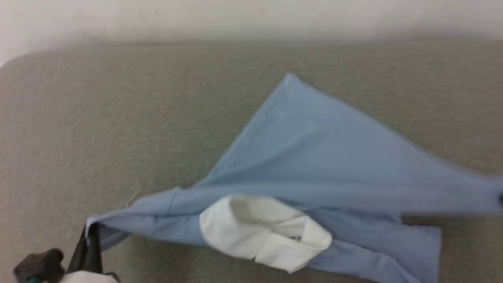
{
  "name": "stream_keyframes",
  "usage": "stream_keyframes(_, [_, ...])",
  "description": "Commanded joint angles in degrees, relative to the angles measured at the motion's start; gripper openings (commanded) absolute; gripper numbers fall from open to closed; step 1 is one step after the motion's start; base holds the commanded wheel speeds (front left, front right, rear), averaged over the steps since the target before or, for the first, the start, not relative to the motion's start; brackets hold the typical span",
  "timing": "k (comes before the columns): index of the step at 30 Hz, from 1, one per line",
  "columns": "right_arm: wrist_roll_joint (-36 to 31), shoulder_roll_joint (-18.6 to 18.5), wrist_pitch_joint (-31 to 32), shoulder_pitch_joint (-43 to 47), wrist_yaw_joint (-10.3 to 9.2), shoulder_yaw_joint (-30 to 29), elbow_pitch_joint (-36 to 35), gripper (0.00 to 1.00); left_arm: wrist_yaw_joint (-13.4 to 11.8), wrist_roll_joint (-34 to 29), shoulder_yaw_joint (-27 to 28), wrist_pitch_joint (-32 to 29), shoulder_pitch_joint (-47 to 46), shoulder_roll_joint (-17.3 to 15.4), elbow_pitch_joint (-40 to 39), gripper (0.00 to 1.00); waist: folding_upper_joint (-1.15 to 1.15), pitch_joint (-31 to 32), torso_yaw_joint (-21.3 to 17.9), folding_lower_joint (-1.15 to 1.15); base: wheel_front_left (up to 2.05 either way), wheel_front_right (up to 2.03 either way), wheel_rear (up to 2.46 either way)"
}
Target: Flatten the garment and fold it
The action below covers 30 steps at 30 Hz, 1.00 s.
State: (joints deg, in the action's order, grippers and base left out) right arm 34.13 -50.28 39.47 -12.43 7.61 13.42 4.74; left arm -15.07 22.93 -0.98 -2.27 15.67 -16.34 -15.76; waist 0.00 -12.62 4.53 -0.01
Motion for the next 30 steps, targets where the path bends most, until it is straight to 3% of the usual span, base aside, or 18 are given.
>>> stream_keyframes(1, [0.86, 1.18, 0.93, 4.39, -0.12, -1.9, -0.9, 0.0, -0.72, 0.32, 0.95, -0.39, 0.92, -0.64, -0.27, 0.0, 0.0, 6.5, -8.48, 0.01, 0.0, 0.0, 0.0])
stream_keyframes(8, [0.07, 12.66, 7.14, 30.14, -0.12, -13.11, -10.06, 0.0, -1.86, 1.26, 3.01, -2.49, 3.52, -1.71, -0.66, 0.0, 0.0, 6.39, -12.05, 0.01, 0.0, 0.0, 0.0])
stream_keyframes(9, [-1.03, 14.29, 7.45, 32.61, -0.12, -14.01, -11.32, 0.04, -1.9, 1.39, 3.09, -2.63, 3.54, -1.75, -0.62, 0.0, 0.0, 6.29, -12.17, 0.01, 0.0, 0.0, 0.0])
stream_keyframes(10, [-1.88, 16.03, 7.24, 34.4, -0.12, -14.83, -12.67, 0.36, -1.97, 1.52, 3.17, -2.75, 3.6, -1.75, -0.61, 0.0, 0.0, 6.1, -12.36, 0.01, 0.0, 0.0, 0.0])
stream_keyframes(11, [-2.31, 17.99, 6.61, 35.53, -0.12, -15.84, -13.9, 1.0, -2.03, 1.59, 3.15, -2.86, 3.66, -1.72, -0.64, 0.0, 0.0, 5.96, -12.48, 0.01, 0.0, 0.0, 0.0])
stream_keyframes(15, [-4.36, 22.94, 1.8, 36.18, -0.12, -19.58, -18.26, 1.0, -2.04, 1.79, 2.81, -3.34, 3.56, -1.72, -0.97, 0.0, 0.0, 5.63, -12.33, 0.01, 0.0, 0.0, 0.0])
stream_keyframes(20, [-5.24, 27.14, -10.54, 28.93, -0.12, -22.3, -18.7, 1.0, -1.85, 1.67, 1.97, -3.9, 2.84, -1.91, -1.13, 0.0, 0.0, 6.0, -11.15, 0.01, 0.0, 0.0, 0.0])
stream_keyframes(25, [-3.15, 30.46, -20.34, 17.71, -0.12, -19.48, -10.29, 1.0, -1.33, 1.47, 0.43, -3.83, 1.19, -1.6, -1.27, 0.0, 0.0, 5.6, -9.1, 0.01, 0.0, 0.0, 0.0])
stream_keyframes(30, [-1.75, 32.0, -23.24, 2.81, -0.12, -9.92, 2.78, 1.0, -0.69, 0.8, -1.51, -3.98, -1.88, -1.5, -1.71, 0.0, 0.0, 2.4, -6.9, 0.01, 0.0, 0.0, 0.0])
